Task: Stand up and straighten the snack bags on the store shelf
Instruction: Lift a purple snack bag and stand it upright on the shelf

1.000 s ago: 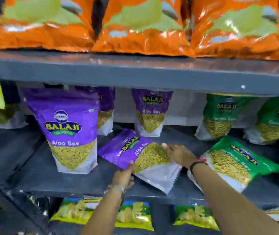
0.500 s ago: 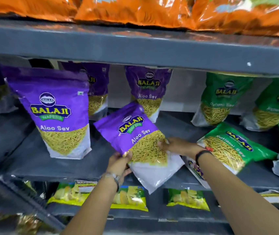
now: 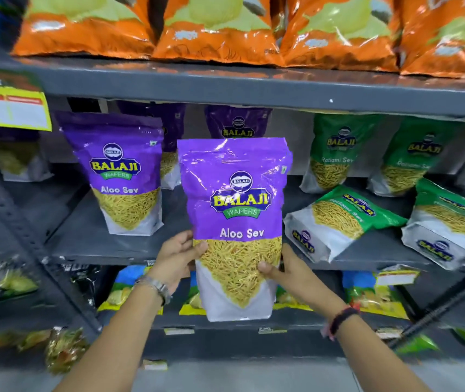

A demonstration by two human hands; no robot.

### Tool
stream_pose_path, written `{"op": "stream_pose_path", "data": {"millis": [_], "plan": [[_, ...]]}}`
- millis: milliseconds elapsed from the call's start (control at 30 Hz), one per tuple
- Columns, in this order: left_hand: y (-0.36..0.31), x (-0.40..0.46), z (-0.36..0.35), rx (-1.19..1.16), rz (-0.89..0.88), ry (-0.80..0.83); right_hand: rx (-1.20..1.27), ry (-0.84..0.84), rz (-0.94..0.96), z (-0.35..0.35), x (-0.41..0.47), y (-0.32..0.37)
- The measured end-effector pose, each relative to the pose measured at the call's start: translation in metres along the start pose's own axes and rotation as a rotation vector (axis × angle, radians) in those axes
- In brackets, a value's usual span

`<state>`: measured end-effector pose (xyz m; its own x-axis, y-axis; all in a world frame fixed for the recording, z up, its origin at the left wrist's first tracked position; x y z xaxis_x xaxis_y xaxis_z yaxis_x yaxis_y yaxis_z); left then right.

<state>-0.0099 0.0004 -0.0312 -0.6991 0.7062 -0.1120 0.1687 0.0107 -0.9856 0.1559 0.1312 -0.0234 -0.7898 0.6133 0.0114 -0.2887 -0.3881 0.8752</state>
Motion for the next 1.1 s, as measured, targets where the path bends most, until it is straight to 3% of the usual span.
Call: {"op": "stream_pose_path", "data": {"millis": [267,600,967,1033,1100], "plan": [[-0.018,0.004,0.006,0.021,-0.08,0.012,0.037,-0.058,0.051,-0.001,0.001,0.011],[-0.035,0.108,0.007,0.125,-0.257,-0.236,-0.033,-0.23,0.037,0.002,0.107,0.008],[0.004,0.156,0.019,0.253,-0.176,-0.354,-0.016,-0.154,-0.028,-0.008,0.167,-0.019],[0.012,0.138,0.02,0.373,-0.113,-0.426,0.003,-0.171,0.004,0.001,0.16,-0.015],[0.02,0.117,0.014,0.639,-0.004,-0.441,-0.032,-0.248,0.04,0.02,0.147,-0.011]]}}
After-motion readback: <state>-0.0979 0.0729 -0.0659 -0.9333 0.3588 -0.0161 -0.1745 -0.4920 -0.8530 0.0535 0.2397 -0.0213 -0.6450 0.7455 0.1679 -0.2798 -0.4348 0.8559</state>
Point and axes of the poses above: each hand's wrist, its own x-axis towards the middle knuckle, its own z-axis out of the back of the hand, y = z × x, the point moved 6 cm from there along x, towards the middle knuckle, and after that the axes turned 5 degrees about -y, right-handed, at the moved point
